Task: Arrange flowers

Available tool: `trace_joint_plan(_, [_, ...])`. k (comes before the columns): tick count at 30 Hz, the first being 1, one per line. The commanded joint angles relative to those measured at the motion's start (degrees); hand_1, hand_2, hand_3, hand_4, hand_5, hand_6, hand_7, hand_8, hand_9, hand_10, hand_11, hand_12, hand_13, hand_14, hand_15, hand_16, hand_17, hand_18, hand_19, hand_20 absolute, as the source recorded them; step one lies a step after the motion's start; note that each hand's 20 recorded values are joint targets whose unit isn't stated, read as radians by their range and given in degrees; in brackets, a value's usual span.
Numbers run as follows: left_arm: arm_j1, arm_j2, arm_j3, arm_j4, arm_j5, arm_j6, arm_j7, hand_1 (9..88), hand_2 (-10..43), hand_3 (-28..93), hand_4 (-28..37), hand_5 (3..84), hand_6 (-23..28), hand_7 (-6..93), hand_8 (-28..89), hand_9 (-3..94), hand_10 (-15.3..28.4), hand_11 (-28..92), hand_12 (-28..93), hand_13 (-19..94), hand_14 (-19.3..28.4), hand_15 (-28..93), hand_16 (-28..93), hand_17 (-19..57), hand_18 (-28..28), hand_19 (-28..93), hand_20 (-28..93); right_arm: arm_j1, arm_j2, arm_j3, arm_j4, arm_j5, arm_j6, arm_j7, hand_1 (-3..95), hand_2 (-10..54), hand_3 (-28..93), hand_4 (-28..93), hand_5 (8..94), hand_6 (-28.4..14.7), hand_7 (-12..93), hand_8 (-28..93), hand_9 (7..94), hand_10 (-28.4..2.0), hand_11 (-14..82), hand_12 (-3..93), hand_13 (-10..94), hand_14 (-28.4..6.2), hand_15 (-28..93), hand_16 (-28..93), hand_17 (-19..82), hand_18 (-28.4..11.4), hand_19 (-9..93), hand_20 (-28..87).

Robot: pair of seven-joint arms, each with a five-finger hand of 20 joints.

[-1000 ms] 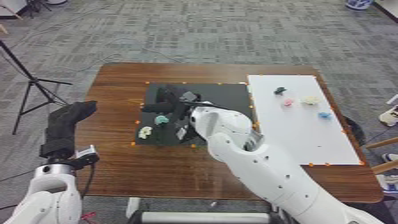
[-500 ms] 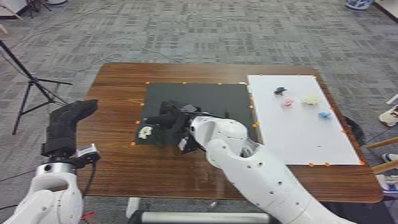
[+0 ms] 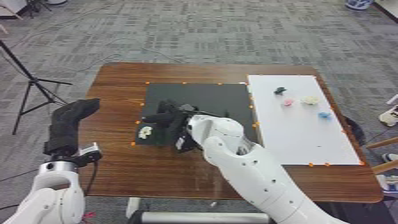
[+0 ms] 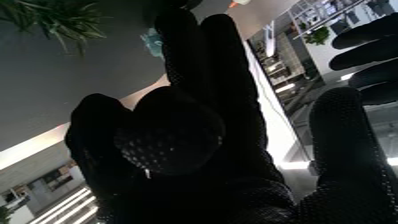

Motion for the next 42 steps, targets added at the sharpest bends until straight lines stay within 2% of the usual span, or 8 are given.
trace_joint_plan(1, [-0.2, -0.61, 0.08, 0.03, -0.1, -0.48, 0.41, 27.4, 17.6, 68, -28.3, 55.3, 2.6, 20.4, -9, 53.7, 13.6, 23, 10, 41, 15.7, 21, -4, 6.3, 8.6, 6, 15, 0.4, -1.7, 0.7, 0.9, -1.7, -0.8, -1.1, 18.3, 15.9, 48, -14, 72.6, -1.2, 14, -10, 77.1, -12.9, 9.7, 9.3, 94, -3.5, 61, 29, 60, -22.4, 93, 62])
trace_joint_plan(18, [0.5, -1.0, -0.23, -0.32, -0.29, -0.05, 0.42, 27.5, 17.5, 68, -28.3, 55.3, 2.6, 20.3, -9, 53.7, 13.6, 23, 10, 41, 15.7, 21, -4, 6.3, 8.6, 6, 15, 0.4, -1.3, 0.6, 0.5, -1.4, -1.2, -1.4, 18.4, 15.6, 48, -14, 70.5, -1.7, 13, -10, 74.9, -13.0, 9.6, 8.6, 94, -3.6, 61, 30, 59, -22.4, 93, 61])
trace_joint_plan(25, [2.0, -0.99, -1.25, -0.99, -0.43, 0.33, 0.55, 27.6, 17.4, 69, -28.3, 55.2, 2.5, 20.4, -9, 53.6, 13.6, 23, 10, 41, 15.7, 21, -4, 6.3, 8.6, 6, 15, 2.4, 4.9, -0.3, -7.1, 6.1, -2.6, 0.2, 18.6, 14.6, 49, -14, 73.6, -0.9, 14, -10, 78.5, -12.9, 10.5, 9.1, 94, -3.7, 61, 29, 59, -22.5, 93, 61])
trace_joint_plan(32, [2.9, -1.18, -1.55, -1.49, -0.19, 0.69, 0.45, 27.8, 17.4, 68, -28.3, 55.3, 2.6, 20.4, -9, 53.6, 13.6, 23, 10, 41, 15.8, 21, -5, 6.3, 8.6, 6, 15, 3.0, 9.5, 4.7, -16.5, 15.7, 0.8, 0.1, 19.3, 13.3, 50, -13, 75.7, -0.2, 15, -10, 81.8, -12.5, 11.2, 10.6, 94, -2.8, 64, 27, 61, -21.5, 93, 62])
trace_joint_plan(36, [2.9, -1.06, -1.76, -1.54, 0.02, 0.29, 0.25, 27.8, 17.4, 68, -28.3, 55.3, 2.5, 20.3, -9, 53.6, 13.6, 23, 10, 41, 15.8, 21, -4, 6.3, 8.6, 6, 15, 1.5, 14.9, 10.0, -23.2, 17.8, 7.7, -1.6, 21.5, 9.5, 53, -13, 75.6, -0.5, 15, -9, 81.4, -12.8, 11.1, 11.6, 94, -3.0, 62, 28, 60, -21.4, 93, 62])
trace_joint_plan(38, [2.9, -0.93, -2.07, -1.52, -0.03, 0.44, 0.23, 27.8, 17.4, 68, -28.3, 55.2, 2.5, 20.3, -9, 53.7, 13.6, 23, 10, 41, 15.8, 21, -4, 6.3, 8.6, 6, 15, -0.1, 19.7, 12.8, -26.0, 16.4, 12.0, -2.5, 24.4, 6.6, 55, -13, 73.6, -1.1, 16, -9, 79.2, -13.1, 11.4, 12.7, 92, -4.2, 56, 32, 54, -22.0, 93, 55])
trace_joint_plan(39, [3.1, -0.88, -2.33, -1.59, -0.11, 0.58, 0.33, 27.9, 17.4, 68, -28.3, 55.2, 2.5, 20.4, -9, 53.7, 13.6, 23, 10, 41, 15.7, 21, -4, 6.3, 8.6, 6, 15, -1.3, 22.2, 14.7, -27.2, 15.2, 13.5, -2.8, 26.8, 4.2, 57, -13, 71.9, -1.5, 16, -9, 77.1, -13.3, 11.4, 13.1, 87, -6.3, 54, 33, 49, -22.9, 92, 50])
trace_joint_plan(42, [3.6, -0.89, -3.21, -1.81, -0.07, 0.94, 0.26, 28.3, 18.7, 68, -28.3, 55.3, 2.5, 20.4, -9, 53.8, 13.6, 23, 10, 41, 15.7, 21, -4, 6.3, 8.6, 6, 15, -7.2, 28.4, 22.7, -28.9, 10.3, 16.4, -2.6, 30.7, -0.5, 61, -14, 67.9, -1.7, 17, -9, 71.7, -13.2, 11.4, 13.6, 78, -9.2, 51, 32, 40, -23.6, 86, 47])
